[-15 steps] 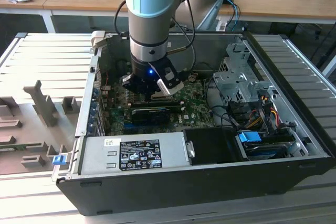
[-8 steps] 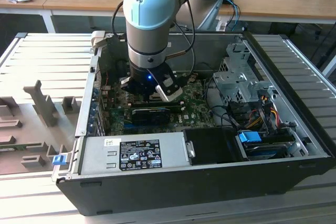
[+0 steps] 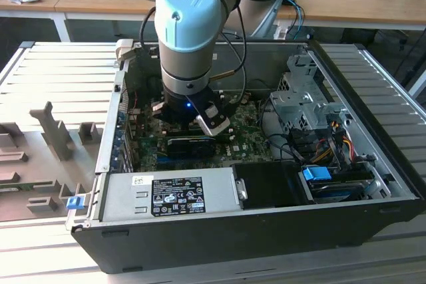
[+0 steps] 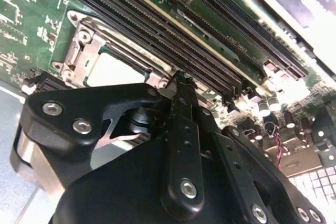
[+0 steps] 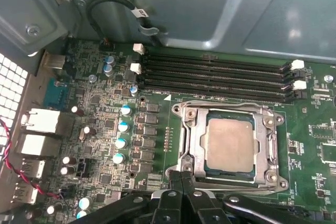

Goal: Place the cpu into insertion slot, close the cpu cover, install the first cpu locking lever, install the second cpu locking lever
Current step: 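Install the second cpu locking lever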

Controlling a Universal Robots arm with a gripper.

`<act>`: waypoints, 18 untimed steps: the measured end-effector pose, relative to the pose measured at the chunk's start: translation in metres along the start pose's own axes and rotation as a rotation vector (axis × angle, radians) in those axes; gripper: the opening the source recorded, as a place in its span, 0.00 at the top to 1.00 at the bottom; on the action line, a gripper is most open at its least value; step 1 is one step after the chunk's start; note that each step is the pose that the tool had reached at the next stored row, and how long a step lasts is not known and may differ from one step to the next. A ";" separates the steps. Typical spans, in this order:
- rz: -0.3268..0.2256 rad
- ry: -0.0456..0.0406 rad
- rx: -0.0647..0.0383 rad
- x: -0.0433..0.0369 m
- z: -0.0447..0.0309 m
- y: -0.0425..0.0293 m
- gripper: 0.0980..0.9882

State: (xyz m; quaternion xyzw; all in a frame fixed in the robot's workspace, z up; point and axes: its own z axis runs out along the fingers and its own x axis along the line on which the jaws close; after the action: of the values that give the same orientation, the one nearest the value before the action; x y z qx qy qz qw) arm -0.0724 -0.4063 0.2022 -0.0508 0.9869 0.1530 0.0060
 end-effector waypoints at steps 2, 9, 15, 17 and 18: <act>0.000 -0.0013 -0.012 0.0003 0.0010 -0.0010 0.99; 0.000 -0.0032 -0.031 0.0009 0.0043 -0.0038 0.99; 0.000 -0.0053 -0.051 0.0046 0.0083 -0.0047 0.99; 0.000 -0.0056 -0.055 0.0048 0.0081 -0.0046 0.99; 0.000 -0.0057 -0.055 0.0048 0.0073 -0.0044 0.99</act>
State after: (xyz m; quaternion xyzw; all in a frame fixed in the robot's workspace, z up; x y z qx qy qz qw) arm -0.0768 -0.4088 0.1938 -0.0507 0.9823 0.1803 0.0074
